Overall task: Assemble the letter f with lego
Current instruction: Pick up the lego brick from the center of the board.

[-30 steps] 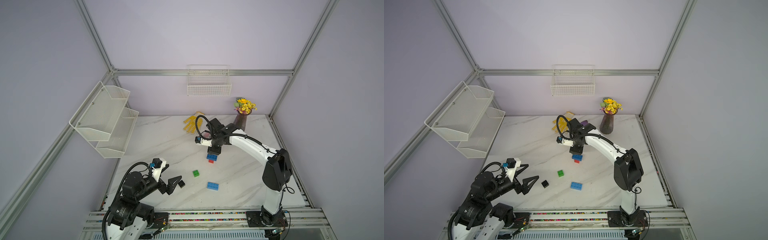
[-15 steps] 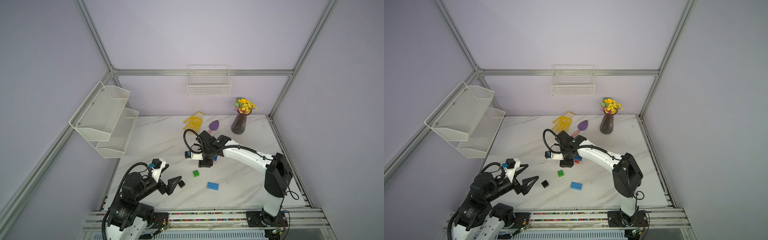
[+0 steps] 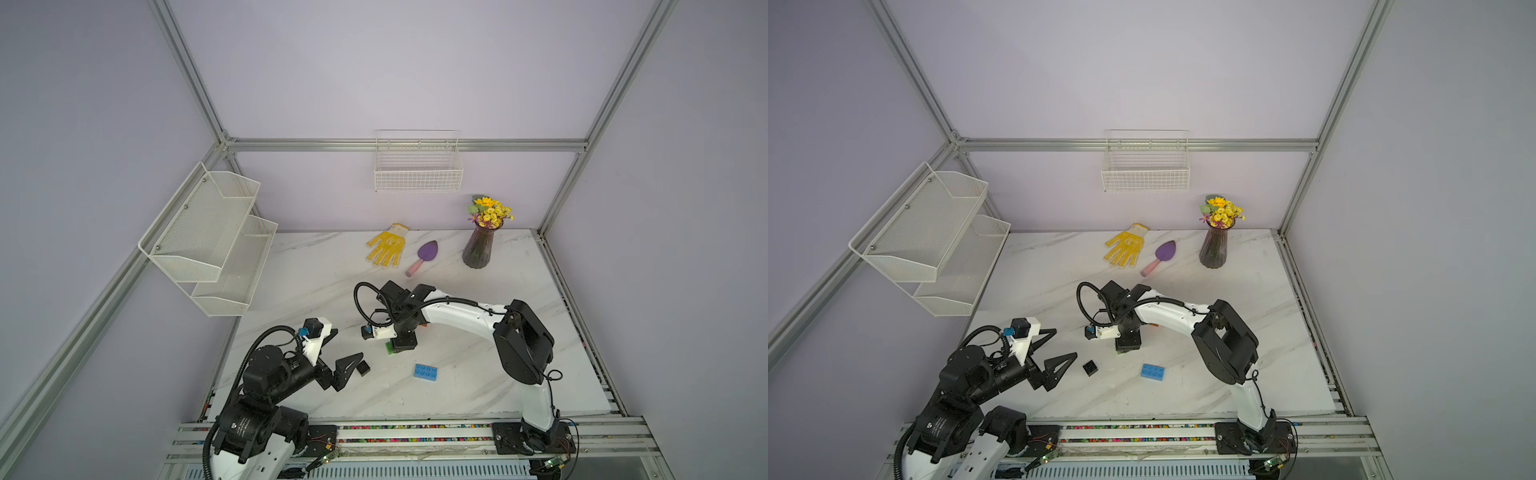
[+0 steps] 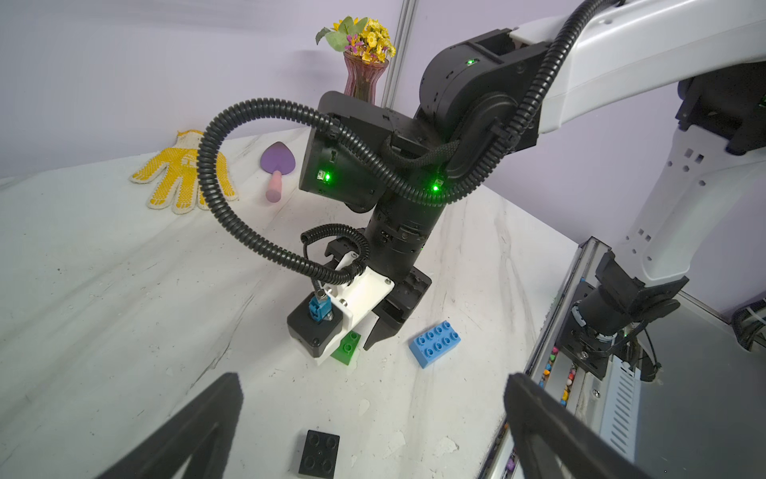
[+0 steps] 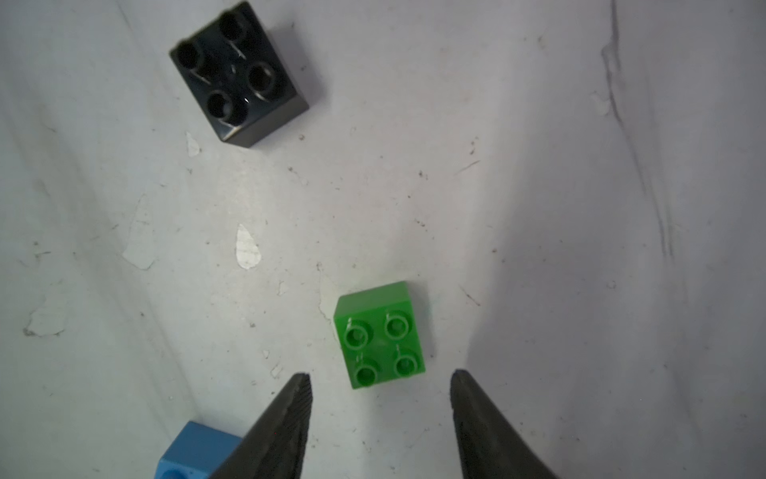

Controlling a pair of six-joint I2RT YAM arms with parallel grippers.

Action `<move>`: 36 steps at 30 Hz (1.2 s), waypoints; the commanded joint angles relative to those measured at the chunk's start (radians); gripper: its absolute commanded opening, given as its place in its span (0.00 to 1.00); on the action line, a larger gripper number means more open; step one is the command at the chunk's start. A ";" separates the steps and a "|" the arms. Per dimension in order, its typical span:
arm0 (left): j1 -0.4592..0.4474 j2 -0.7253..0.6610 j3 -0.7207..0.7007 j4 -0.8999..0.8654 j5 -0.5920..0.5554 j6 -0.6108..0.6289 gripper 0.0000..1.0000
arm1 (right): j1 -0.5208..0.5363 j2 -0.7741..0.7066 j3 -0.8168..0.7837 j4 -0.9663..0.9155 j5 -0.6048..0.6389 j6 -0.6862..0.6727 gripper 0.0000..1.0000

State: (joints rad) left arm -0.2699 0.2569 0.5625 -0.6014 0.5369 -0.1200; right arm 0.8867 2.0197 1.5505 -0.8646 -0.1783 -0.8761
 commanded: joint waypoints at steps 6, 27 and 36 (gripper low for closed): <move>-0.006 0.001 0.003 0.012 -0.008 0.000 1.00 | 0.017 0.028 0.036 -0.014 -0.015 -0.031 0.58; -0.008 0.006 0.002 0.012 -0.014 -0.001 1.00 | 0.022 0.101 0.081 -0.032 0.008 -0.019 0.36; -0.009 0.009 0.003 0.012 -0.011 -0.001 1.00 | 0.018 0.064 0.127 -0.074 0.029 0.047 0.12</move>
State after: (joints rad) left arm -0.2714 0.2588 0.5625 -0.6018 0.5262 -0.1204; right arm 0.8997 2.1120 1.6398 -0.9058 -0.1600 -0.8658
